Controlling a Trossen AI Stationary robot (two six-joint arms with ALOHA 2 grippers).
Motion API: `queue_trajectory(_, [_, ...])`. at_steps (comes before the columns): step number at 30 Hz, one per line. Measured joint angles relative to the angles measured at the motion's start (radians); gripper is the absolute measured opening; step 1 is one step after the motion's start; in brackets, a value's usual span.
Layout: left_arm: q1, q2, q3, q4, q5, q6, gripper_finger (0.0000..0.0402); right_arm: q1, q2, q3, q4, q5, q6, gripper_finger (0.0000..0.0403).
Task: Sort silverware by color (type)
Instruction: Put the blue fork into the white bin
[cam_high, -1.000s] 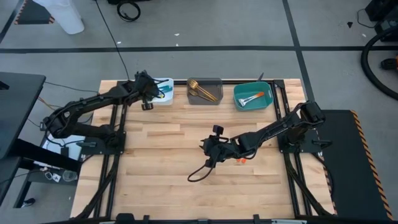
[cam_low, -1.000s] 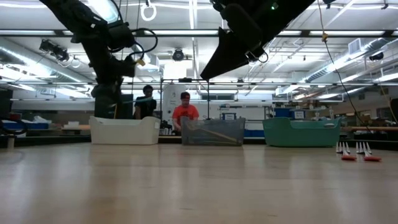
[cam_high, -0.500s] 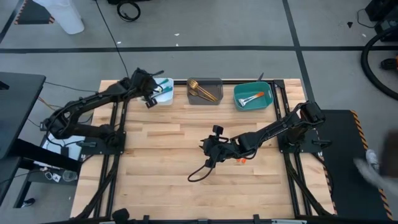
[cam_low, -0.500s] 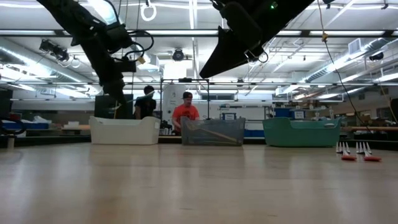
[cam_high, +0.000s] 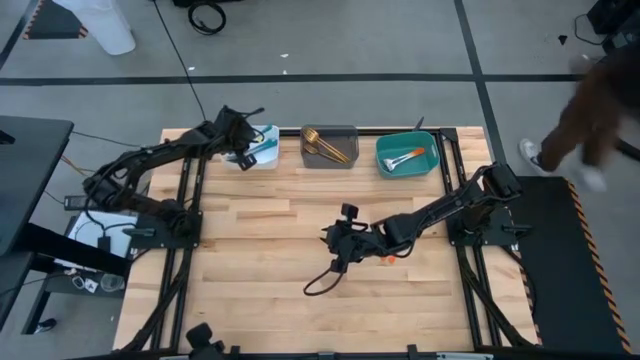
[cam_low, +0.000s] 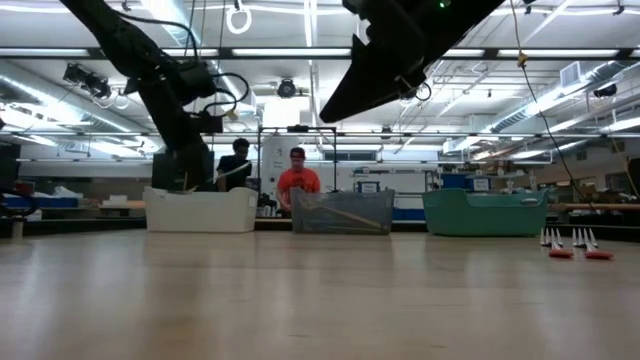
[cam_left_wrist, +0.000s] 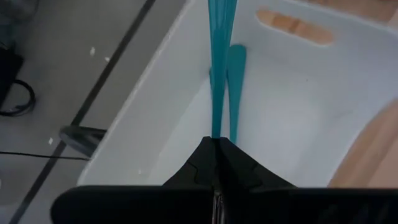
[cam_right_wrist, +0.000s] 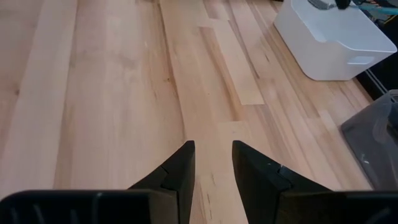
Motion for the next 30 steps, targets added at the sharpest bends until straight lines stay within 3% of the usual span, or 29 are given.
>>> queue_trajectory(22, [0.050, 0.195, 0.000, -0.024, 0.003, 0.000, 0.0015, 0.008, 0.000, 0.000, 0.003, 0.006, -0.003, 0.0117])
queue_trajectory(30, [0.048, 0.201, 0.000, -0.034, 0.003, -0.038, 0.0074, 0.008, 0.000, 0.000, 0.007, 0.007, -0.003, 0.0117])
